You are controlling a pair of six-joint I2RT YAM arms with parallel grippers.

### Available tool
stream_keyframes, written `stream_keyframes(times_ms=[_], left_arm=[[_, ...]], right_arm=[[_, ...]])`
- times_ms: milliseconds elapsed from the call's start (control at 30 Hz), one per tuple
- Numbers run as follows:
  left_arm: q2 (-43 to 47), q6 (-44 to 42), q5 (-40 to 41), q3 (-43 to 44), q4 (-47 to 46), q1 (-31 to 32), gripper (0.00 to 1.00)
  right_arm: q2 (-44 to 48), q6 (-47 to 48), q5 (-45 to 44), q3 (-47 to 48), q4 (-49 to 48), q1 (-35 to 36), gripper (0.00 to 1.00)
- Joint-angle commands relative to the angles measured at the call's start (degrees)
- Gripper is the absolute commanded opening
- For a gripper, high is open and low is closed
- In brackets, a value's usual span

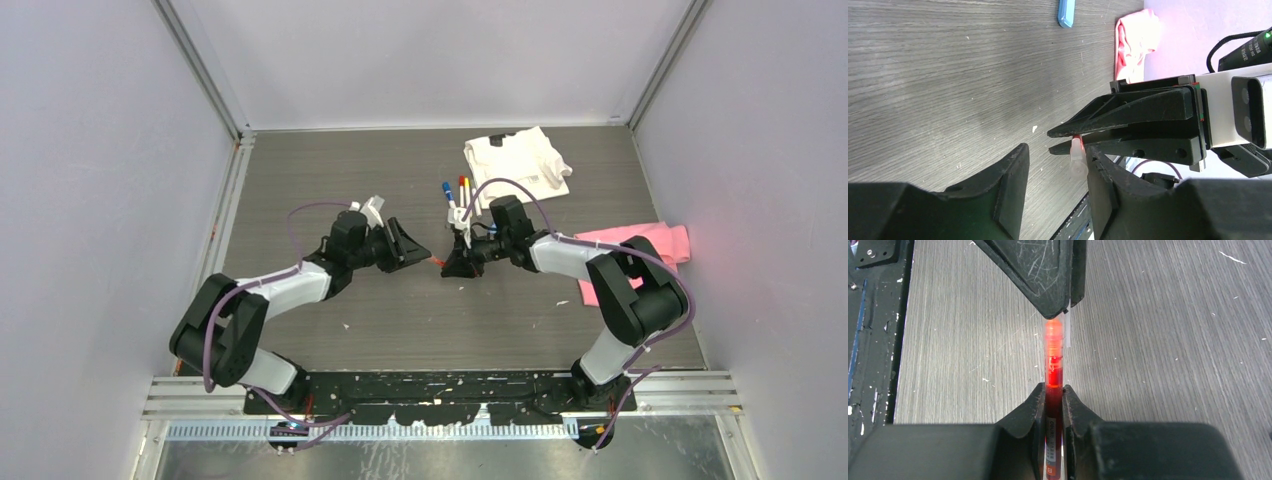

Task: Insert the pens into the pen caps
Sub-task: Press the pen cap onto the pen, then place the pen at the center of the board.

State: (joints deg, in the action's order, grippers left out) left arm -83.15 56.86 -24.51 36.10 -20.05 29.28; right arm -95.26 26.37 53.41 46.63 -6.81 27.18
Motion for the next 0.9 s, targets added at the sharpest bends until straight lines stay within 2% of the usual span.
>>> stream_keyframes(times_ms=[0,200,367,467,533,633,700,800,867], left_arm=[[2.45,0.35,-0.02,-0.47,1.98,-1.03,0.48],[7.10,2.05,1.83,-2.91,-1.84,-2.43,0.64],[14.63,-0.61,2.11,-2.77,0.35,-4.93,0.65],[20.51,-5.77,3.87,-2.15,5.77,-6.31,0.65],[25.48,-9.57,6.36,-2.11,9.71,-6.92,0.67],[33.50,-12.73,13.18,-3.27,14.60,-7.38,0.87],[39.13,-12.65,17.99,-4.66,17.19,-7.56,0.99],[46.52,-11.74,23.60,-6.87,19.86,-7.74,1.00],[50.31,-11.69,24.07,-8.12,21.84,-7.83,1.00]], right_arm=[[2.10,3.57,1.46,2.42,1.70,-0.81,0.01],[0.97,12.65,1.08,4.78,13.08,-0.78,0.01],[1.12,13.70,0.20,6.09,17.08,-1.19,0.01],[0.90,9.09,-0.97,7.52,17.79,-2.62,0.01],[0.37,2.35,-3.13,9.14,17.57,-4.04,0.01],[-1.51,-8.87,-8.51,11.91,16.51,-6.73,0.02],[-3.67,-14.60,-15.30,14.63,17.60,-7.51,0.03],[-6.01,-21.35,-21.98,17.24,17.96,-7.42,0.04],[-6.85,-24.61,-26.20,17.84,16.78,-6.71,0.04]])
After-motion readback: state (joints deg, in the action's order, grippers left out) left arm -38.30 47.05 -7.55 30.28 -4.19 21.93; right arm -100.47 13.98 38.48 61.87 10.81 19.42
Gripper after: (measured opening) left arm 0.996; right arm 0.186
